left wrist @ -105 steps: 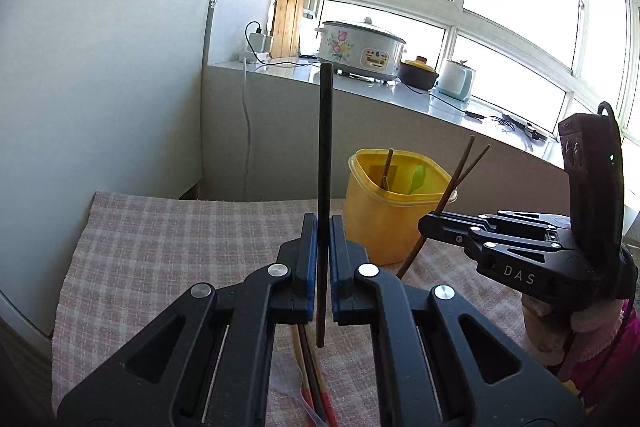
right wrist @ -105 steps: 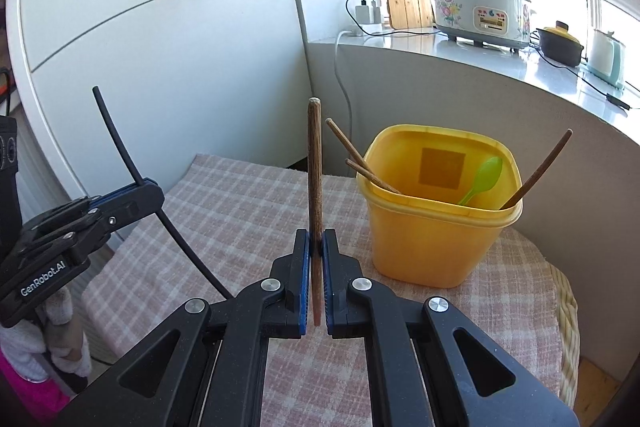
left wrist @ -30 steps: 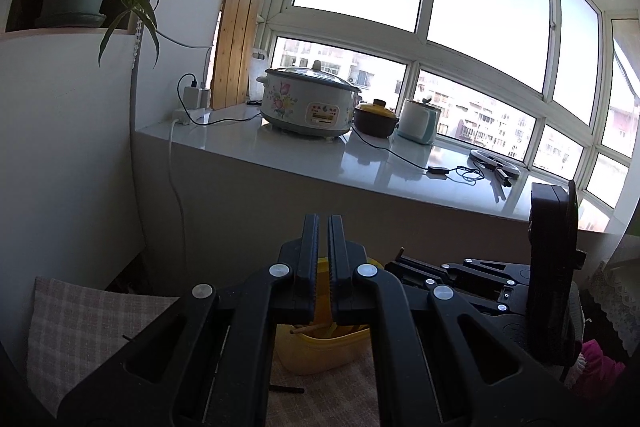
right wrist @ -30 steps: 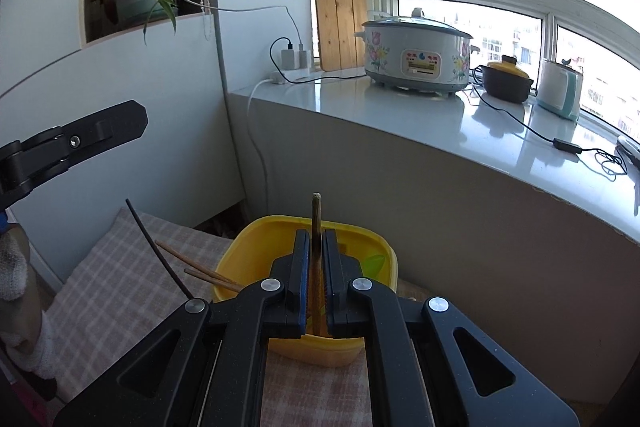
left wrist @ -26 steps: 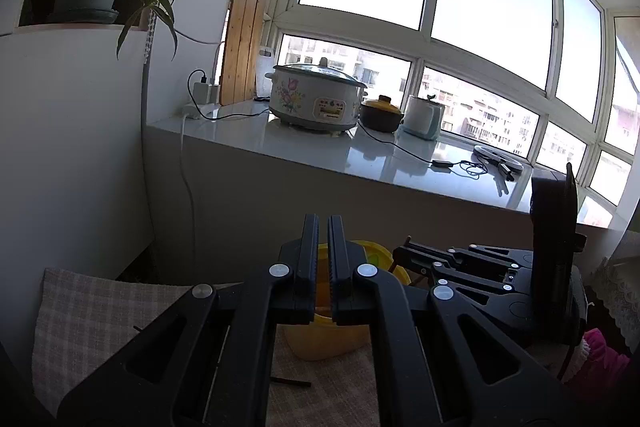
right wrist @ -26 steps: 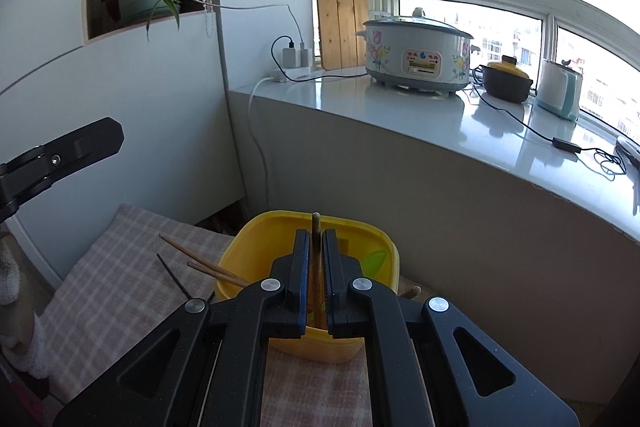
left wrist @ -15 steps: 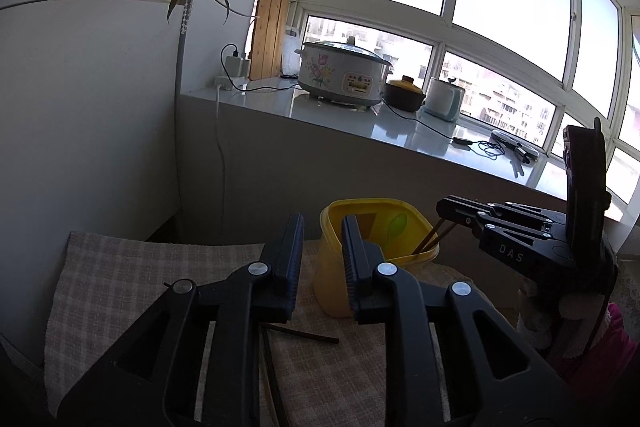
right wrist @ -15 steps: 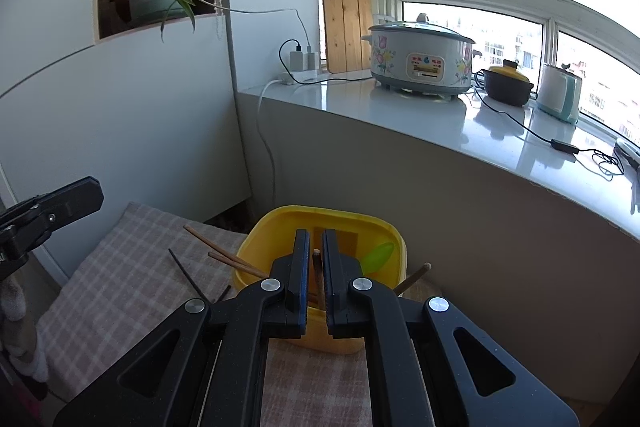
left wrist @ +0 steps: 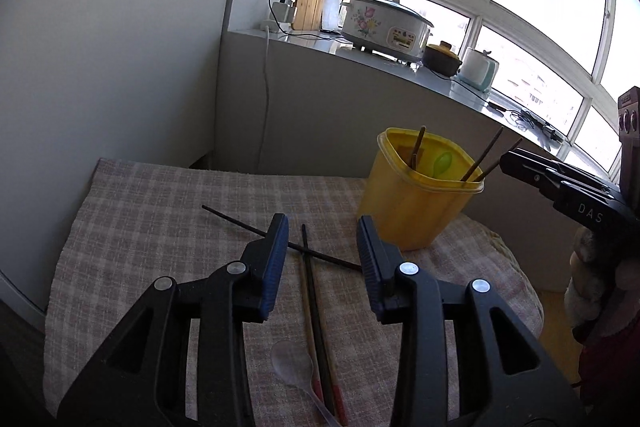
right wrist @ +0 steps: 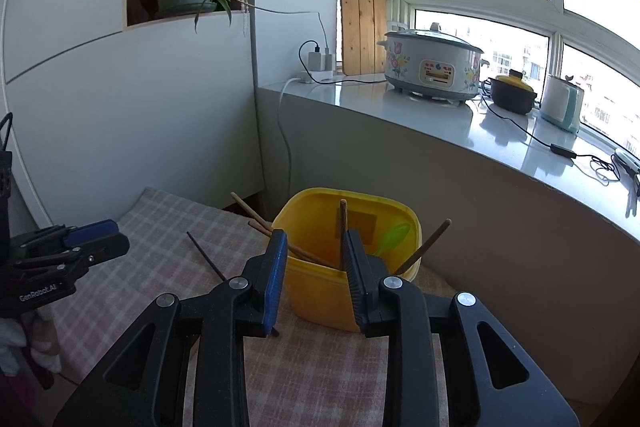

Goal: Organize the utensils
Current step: 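Move both grippers back down to the remaining chopsticks on the cloth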

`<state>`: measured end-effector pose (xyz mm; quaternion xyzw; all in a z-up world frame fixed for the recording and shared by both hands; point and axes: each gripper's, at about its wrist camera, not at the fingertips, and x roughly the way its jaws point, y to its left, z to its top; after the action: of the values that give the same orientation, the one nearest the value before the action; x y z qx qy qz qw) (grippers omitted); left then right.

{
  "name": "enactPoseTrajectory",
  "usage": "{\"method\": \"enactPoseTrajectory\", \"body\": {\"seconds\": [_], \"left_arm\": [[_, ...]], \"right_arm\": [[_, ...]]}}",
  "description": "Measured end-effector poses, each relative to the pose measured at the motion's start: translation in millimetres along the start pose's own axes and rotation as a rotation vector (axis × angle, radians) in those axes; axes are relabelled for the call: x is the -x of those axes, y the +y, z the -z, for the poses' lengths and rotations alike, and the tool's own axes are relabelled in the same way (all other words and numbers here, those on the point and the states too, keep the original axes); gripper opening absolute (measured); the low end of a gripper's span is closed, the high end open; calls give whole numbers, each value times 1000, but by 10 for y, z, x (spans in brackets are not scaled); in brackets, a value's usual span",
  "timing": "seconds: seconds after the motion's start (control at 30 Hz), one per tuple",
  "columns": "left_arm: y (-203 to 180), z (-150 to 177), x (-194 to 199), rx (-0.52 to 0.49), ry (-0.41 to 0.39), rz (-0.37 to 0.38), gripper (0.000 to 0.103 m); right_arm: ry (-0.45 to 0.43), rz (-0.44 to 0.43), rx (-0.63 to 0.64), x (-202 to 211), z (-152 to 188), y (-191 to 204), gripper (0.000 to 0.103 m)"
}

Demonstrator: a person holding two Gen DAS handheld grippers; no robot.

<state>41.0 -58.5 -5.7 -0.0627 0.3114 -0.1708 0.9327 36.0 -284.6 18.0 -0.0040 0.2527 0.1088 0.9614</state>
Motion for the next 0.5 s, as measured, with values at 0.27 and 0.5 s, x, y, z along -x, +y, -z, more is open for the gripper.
{"method": "enactPoseTrajectory", "body": {"seconds": [0.27,0.5], "left_arm": [[169,132,-21,28,44,-22,35],[172,182,-103,29,73,-12,35]], "right_arm": [[52,-27,-14,-67,154,74,28],[81,-48,-53,-89,274,80,28]]}}
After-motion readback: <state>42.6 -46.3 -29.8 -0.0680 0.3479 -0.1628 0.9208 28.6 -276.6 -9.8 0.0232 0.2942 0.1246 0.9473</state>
